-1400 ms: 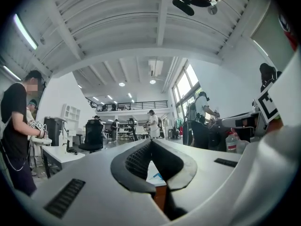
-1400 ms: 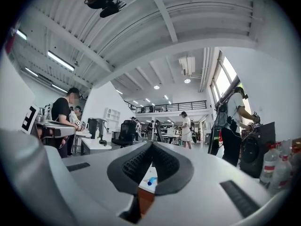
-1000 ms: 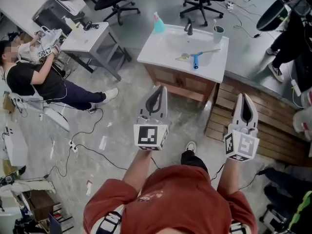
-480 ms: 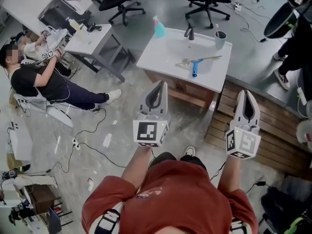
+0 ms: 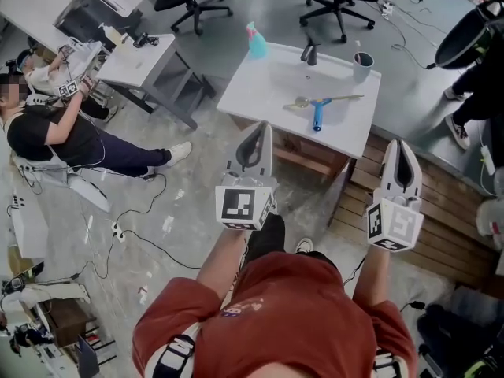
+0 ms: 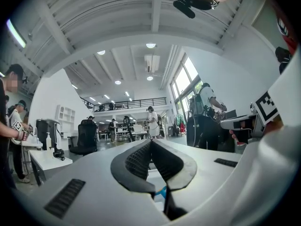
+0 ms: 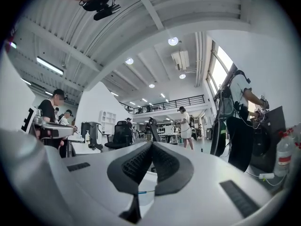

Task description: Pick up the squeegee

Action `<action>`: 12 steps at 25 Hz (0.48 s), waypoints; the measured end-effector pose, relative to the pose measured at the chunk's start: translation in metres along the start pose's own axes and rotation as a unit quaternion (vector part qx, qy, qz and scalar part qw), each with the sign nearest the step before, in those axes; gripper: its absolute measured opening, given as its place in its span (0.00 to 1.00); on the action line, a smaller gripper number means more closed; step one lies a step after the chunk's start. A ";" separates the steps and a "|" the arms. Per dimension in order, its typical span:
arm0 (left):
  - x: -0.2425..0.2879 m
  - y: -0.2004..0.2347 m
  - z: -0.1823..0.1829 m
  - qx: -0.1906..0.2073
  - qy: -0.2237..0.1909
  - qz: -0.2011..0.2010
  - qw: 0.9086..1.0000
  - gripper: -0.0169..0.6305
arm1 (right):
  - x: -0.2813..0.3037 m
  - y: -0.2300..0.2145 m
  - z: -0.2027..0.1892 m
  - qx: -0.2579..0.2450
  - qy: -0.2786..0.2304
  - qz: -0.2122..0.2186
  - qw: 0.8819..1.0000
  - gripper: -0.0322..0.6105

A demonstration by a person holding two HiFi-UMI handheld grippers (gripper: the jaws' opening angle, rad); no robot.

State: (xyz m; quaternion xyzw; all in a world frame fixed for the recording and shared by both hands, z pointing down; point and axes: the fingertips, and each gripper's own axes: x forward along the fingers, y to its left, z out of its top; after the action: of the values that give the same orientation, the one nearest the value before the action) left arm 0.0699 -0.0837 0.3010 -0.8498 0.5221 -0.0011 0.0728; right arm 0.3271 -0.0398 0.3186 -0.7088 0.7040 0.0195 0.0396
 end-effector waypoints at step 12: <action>0.109 0.111 -0.045 -0.017 -0.003 -0.016 1.000 0.05 | 0.146 0.061 -0.028 -0.038 0.035 -0.014 0.999 0.06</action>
State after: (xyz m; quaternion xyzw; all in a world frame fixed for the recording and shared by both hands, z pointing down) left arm 0.0174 -0.2349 0.3233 -0.8592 0.5081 0.0086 0.0599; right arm 0.2668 -0.1875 0.3322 -0.7195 0.6940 0.0207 -0.0120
